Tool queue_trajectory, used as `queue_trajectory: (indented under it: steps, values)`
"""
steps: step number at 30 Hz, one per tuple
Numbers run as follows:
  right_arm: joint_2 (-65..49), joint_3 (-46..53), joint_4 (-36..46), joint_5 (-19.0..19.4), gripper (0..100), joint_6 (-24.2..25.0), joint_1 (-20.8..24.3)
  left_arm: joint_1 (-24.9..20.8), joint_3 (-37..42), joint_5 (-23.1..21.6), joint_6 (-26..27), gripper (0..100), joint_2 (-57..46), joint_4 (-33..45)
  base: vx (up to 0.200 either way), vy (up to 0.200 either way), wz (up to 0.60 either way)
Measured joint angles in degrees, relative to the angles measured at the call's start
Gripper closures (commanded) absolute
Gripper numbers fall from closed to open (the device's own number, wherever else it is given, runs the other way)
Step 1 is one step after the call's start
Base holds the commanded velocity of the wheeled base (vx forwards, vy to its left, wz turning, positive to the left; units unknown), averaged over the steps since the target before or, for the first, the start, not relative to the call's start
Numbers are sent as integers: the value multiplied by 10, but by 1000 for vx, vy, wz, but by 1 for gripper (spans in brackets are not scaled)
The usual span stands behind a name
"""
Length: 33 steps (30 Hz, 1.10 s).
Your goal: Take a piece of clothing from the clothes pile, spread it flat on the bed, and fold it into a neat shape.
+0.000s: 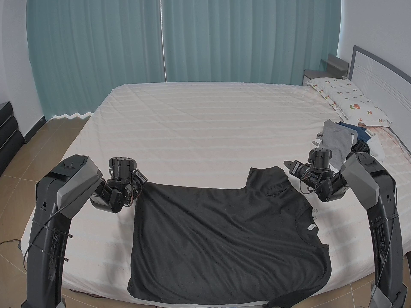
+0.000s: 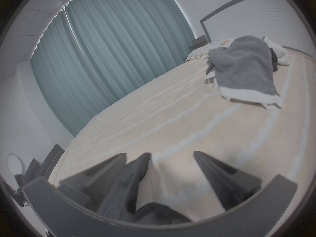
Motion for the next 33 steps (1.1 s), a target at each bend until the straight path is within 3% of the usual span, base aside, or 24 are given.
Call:
queue_trajectory:
  steps: [11,12,26,33]
  values:
    - [-12,34,3,18,0,-3,22,0,2,0,0,100,0,0,0,0,0]
    - [-11,35,4,18,100,-4,24,0,2,0,0,100,0,0,0,0,0]
    - [-4,26,2,10,100,-3,11,-1,2,0,0,100,0,0,0,0,0]
    - [-4,-33,-5,-22,100,2,2,-1,3,3,1,100,0,0,0,0,0]
